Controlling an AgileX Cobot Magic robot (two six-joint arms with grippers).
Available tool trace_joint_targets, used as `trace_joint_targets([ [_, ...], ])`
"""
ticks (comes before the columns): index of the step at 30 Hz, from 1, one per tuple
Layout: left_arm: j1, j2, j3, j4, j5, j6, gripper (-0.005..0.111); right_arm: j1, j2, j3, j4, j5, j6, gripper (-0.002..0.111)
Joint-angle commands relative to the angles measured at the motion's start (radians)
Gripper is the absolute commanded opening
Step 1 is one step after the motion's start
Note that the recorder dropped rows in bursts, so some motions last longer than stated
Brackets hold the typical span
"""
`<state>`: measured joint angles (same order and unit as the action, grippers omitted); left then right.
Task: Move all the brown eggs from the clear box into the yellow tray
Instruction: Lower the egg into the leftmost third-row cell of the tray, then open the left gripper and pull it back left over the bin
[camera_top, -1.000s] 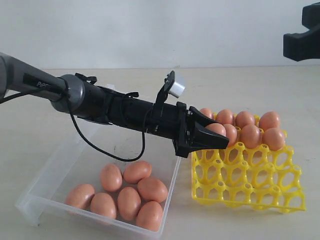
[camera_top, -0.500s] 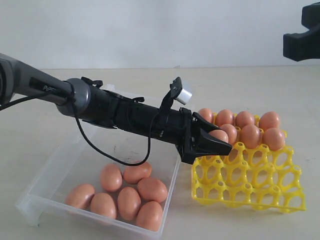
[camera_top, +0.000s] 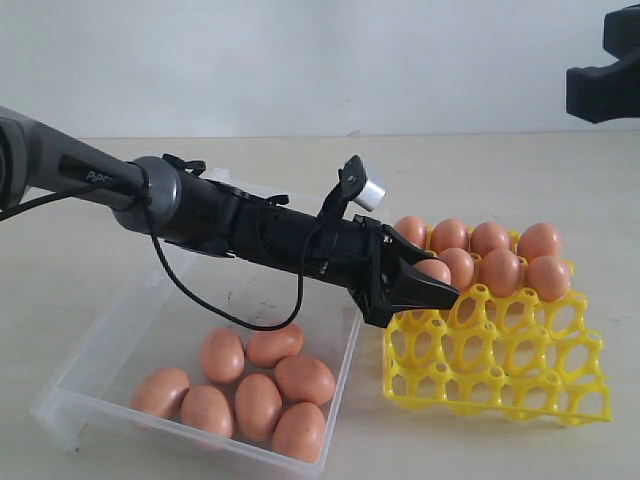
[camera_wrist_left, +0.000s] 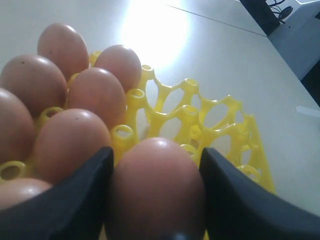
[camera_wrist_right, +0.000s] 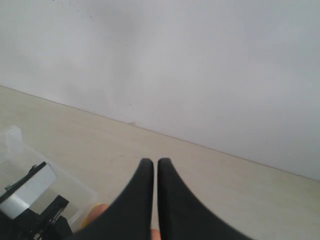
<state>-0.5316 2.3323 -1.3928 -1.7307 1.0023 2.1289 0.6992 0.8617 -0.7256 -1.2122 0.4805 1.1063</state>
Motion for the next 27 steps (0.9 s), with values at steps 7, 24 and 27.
trace_joint_targets([
  [7, -0.004, -0.004, -0.005, -0.014, -0.013, 0.005, 0.004, -0.003, -0.003, 0.007, 0.001, -0.002, -0.002, 0.000],
  [24, -0.004, -0.004, -0.005, -0.014, -0.072, -0.011, 0.056, -0.003, -0.003, 0.007, 0.004, -0.002, -0.002, 0.000],
  [27, -0.004, -0.004, -0.005, -0.014, -0.071, -0.011, 0.056, -0.003, -0.003, 0.007, 0.004, -0.002, -0.002, 0.000],
])
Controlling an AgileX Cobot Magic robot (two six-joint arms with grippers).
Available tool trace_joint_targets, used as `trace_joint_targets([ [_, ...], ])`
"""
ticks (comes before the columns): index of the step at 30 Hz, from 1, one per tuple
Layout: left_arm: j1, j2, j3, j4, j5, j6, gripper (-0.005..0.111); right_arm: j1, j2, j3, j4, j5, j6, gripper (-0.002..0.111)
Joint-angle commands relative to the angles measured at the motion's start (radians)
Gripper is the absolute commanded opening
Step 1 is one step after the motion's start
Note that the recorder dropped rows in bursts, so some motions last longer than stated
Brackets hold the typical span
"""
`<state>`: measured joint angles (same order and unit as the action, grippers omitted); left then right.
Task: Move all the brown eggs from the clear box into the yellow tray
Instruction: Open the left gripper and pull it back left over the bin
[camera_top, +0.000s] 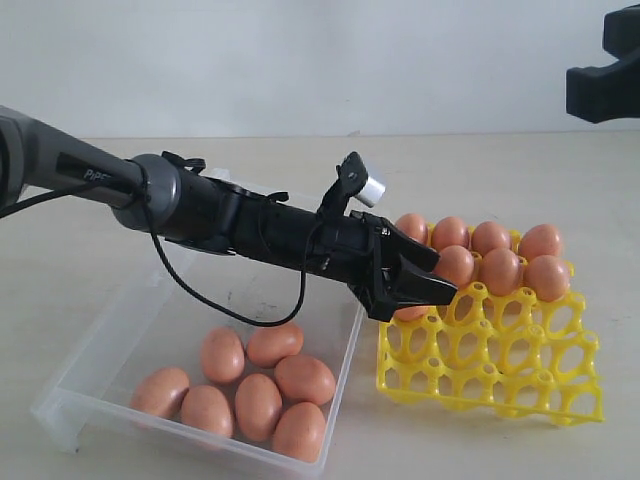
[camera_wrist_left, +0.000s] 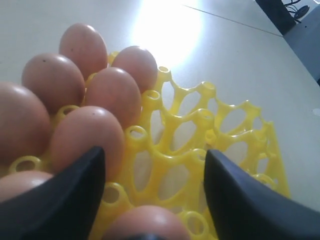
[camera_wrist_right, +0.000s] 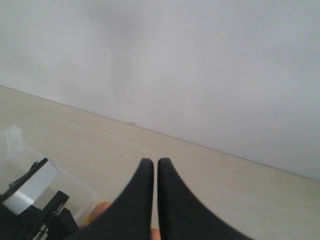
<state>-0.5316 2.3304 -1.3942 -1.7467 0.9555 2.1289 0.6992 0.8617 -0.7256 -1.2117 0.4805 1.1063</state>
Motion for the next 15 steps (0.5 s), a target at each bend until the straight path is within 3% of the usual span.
trace_joint_targets([
  [1, -0.004, -0.004, -0.003, 0.002, -0.024, -0.011, 0.056, -0.003, -0.003, 0.007, 0.003, -0.002, -0.002, 0.000],
  [5, 0.009, -0.043, -0.003, 0.002, -0.014, -0.011, 0.044, -0.003, -0.003, 0.007, 0.003, -0.002, -0.002, 0.000],
  [11, 0.073, -0.181, -0.003, 0.012, 0.112, -0.054, 0.008, -0.003, -0.003, 0.007, 0.003, 0.000, -0.007, 0.000],
  [15, 0.133, -0.304, -0.003, 0.223, 0.044, -0.256, 0.004, -0.003, -0.003, 0.007, 0.011, 0.006, -0.011, 0.000],
])
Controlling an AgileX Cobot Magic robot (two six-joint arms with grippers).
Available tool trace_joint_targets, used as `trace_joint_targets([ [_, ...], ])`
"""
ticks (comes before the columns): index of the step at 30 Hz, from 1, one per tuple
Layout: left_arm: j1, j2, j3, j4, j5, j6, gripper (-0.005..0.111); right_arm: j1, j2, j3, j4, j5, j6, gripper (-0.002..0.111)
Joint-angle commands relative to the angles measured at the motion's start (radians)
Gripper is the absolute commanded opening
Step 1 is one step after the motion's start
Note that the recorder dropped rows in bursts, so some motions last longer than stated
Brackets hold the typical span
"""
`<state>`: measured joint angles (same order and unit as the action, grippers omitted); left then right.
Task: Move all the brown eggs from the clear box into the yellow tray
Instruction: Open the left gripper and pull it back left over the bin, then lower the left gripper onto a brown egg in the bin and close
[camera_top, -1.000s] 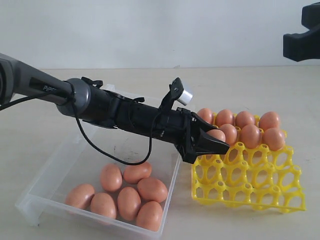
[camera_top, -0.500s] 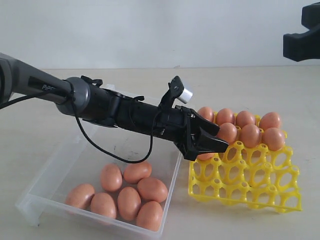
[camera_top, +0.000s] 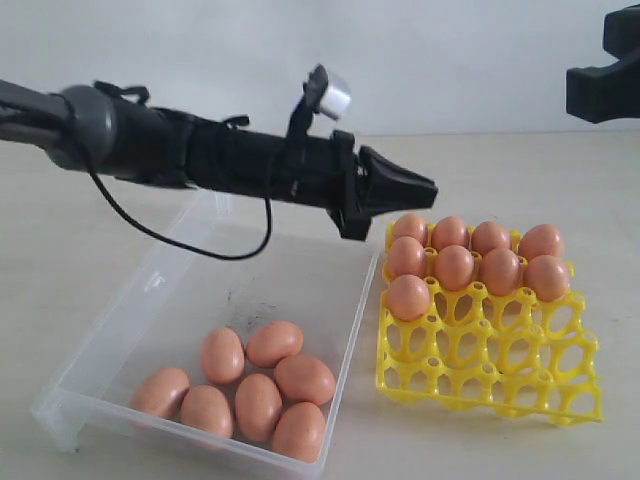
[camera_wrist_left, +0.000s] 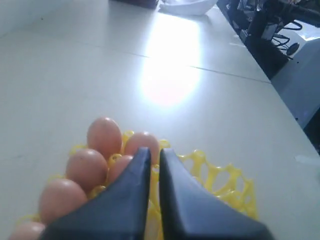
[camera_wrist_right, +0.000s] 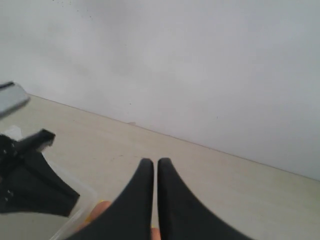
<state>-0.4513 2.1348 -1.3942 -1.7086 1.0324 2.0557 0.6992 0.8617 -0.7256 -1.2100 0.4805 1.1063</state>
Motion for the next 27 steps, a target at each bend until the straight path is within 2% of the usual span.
trace_joint_targets([
  [1, 0.066, -0.142, -0.003, 0.297, -0.083, -0.273, 0.004, -0.003, -0.003, 0.007, 0.011, 0.006, -0.013, 0.000],
  [3, 0.082, -0.198, -0.003, 0.595, -0.182, -0.488, 0.004, -0.003, -0.003, 0.007, 0.011, 0.006, -0.013, 0.000],
  [5, 0.081, -0.248, -0.003, 0.921, -0.217, -0.755, 0.004, -0.003, -0.003, 0.007, 0.011, 0.002, -0.013, 0.000],
  [7, 0.067, -0.278, -0.003, 1.198, -0.160, -0.968, 0.004, -0.003, -0.003, 0.007, 0.013, -0.006, -0.013, 0.000],
  [9, 0.060, -0.284, -0.003, 1.328, -0.070, -1.089, 0.004, -0.003, -0.003, 0.007, 0.013, -0.009, -0.013, 0.000],
  [13, 0.057, -0.272, -0.003, 1.377, 0.087, -1.232, 0.004, -0.003, -0.003, 0.007, 0.035, -0.024, -0.017, 0.000],
  [16, 0.057, -0.251, -0.003, 1.430, 0.084, -1.515, 0.004, -0.003, -0.003, 0.007, 0.057, -0.034, -0.026, 0.000],
  [17, 0.057, -0.250, -0.003, 1.433, 0.077, -1.541, 0.004, -0.003, -0.003, 0.007, 0.065, -0.034, -0.035, 0.000],
  [19, 0.051, -0.248, -0.003, 1.428, 0.075, -1.533, 0.013, -0.003, -0.003, 0.007, 0.100, -0.034, -0.072, 0.000],
  [21, 0.021, -0.248, 0.009, 1.428, 0.060, -1.456, 0.035, -0.003, -0.003, 0.007, 0.105, -0.034, -0.081, 0.000],
  [23, -0.009, -0.248, 0.026, 1.428, -0.013, -1.427, 0.052, -0.003, -0.003, 0.007, 0.107, -0.034, -0.085, 0.000],
  [27, -0.059, -0.242, 0.082, 1.432, -0.185, -1.346, 0.054, -0.003, -0.003, 0.007, 0.126, -0.032, -0.100, 0.000],
])
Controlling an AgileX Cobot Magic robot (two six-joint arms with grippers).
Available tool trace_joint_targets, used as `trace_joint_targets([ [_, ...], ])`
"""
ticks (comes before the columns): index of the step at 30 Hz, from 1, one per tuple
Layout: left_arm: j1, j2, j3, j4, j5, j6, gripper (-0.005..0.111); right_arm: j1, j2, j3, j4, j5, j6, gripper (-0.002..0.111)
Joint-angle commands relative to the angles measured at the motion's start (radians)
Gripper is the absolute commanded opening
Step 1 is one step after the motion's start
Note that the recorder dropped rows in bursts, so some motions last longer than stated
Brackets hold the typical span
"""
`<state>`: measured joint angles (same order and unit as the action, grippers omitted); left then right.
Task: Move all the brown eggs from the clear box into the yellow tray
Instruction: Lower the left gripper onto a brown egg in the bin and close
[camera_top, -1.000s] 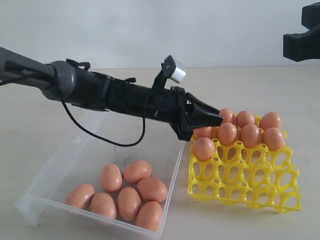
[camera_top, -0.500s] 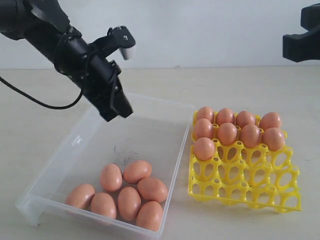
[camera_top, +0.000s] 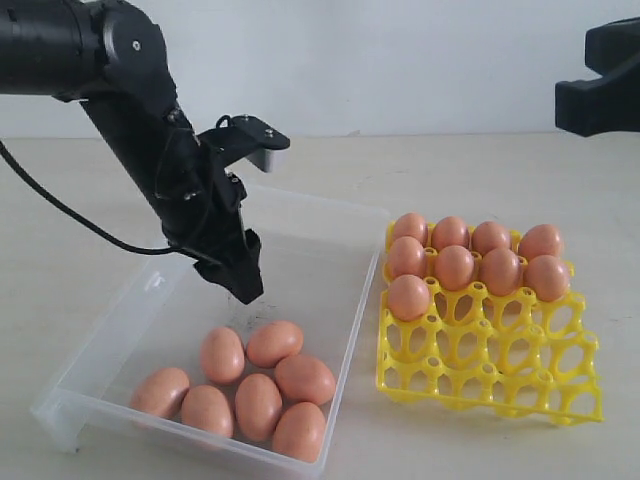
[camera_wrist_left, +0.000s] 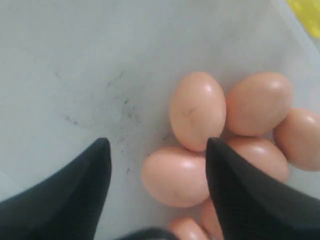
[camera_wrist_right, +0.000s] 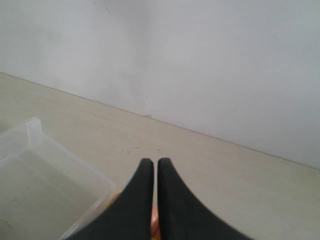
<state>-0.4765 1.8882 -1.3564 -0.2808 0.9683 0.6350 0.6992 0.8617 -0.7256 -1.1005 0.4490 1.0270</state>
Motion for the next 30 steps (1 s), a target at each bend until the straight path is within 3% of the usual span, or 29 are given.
trace_joint_targets([
  [1, -0.037, 0.004, 0.056, -0.002, -0.144, 0.086, 0.054, -0.003, -0.003, 0.007, 0.017, 0.000, -0.025, 0.000],
  [6, -0.037, 0.007, 0.106, -0.064, -0.215, 0.141, 0.054, -0.003, -0.003, 0.007, 0.021, 0.000, -0.031, 0.000],
  [16, -0.037, 0.086, 0.118, -0.222, -0.220, 0.275, 0.054, -0.003, -0.003, 0.007, 0.021, 0.000, -0.032, 0.000],
  [30, -0.037, 0.166, 0.118, -0.235, -0.260, 0.284, 0.054, -0.003, -0.003, 0.007, 0.021, 0.000, -0.035, 0.000],
])
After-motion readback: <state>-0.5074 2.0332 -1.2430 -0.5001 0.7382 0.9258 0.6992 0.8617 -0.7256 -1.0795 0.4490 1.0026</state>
